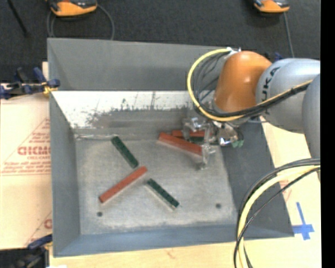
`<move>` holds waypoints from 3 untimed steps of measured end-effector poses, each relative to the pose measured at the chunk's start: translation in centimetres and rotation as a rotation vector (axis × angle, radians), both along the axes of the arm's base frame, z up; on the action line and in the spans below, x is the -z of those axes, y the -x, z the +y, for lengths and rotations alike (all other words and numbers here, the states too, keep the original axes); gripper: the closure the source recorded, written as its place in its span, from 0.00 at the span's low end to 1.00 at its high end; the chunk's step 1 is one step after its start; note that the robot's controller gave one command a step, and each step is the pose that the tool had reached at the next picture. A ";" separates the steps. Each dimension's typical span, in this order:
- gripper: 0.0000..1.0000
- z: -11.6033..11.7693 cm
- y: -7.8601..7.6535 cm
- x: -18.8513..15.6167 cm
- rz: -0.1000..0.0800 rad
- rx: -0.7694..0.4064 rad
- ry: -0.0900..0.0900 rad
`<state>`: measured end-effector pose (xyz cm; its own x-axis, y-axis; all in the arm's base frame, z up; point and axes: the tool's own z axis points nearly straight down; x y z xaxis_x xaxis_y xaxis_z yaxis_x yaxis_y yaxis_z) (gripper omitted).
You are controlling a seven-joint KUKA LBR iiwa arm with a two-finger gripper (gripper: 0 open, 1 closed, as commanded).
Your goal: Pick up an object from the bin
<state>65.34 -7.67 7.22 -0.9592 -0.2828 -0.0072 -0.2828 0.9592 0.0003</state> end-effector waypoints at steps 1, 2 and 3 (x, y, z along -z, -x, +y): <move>1.00 0.0 -0.3 -0.4 -0.012 0.002 -0.001; 1.00 3.6 3.2 -4.5 0.001 -0.334 0.004; 1.00 5.0 2.3 -15.2 -0.008 -0.396 0.007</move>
Offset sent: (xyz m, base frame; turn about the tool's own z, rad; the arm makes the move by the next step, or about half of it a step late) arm 0.0000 0.0000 0.0000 0.0000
